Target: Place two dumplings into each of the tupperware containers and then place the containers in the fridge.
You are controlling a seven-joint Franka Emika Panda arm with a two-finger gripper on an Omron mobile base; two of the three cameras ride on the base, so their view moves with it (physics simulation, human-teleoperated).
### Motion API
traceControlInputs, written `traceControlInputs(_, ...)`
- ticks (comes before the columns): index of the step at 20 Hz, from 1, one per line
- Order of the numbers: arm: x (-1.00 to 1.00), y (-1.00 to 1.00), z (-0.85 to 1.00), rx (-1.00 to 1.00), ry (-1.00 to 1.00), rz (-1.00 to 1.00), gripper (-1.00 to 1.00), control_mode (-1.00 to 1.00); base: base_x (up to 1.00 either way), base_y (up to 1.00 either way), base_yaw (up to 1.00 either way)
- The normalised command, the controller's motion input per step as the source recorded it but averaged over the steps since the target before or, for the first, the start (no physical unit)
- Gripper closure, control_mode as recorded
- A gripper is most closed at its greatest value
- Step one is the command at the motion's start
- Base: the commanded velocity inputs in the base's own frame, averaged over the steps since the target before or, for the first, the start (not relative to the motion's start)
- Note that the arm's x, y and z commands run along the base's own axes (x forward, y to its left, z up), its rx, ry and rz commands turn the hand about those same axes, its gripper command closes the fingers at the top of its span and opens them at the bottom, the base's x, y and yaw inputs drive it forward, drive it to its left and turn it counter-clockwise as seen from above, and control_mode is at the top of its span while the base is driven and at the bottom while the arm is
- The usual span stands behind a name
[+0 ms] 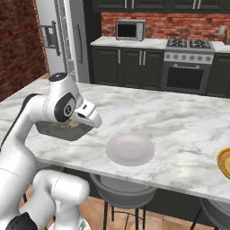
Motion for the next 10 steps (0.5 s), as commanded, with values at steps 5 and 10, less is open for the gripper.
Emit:
traceControlInputs(5, -0.49, 0.0, 0.0, 0.02, 0.01, -0.05, 1.0, -1.0, 0.0, 0.0, 0.0)
traceControlInputs(10, -0.29, 0.0, -0.16, 0.0, 0.0, -0.06, 1.0, -1.0, 0.0, 0.0, 0.0)
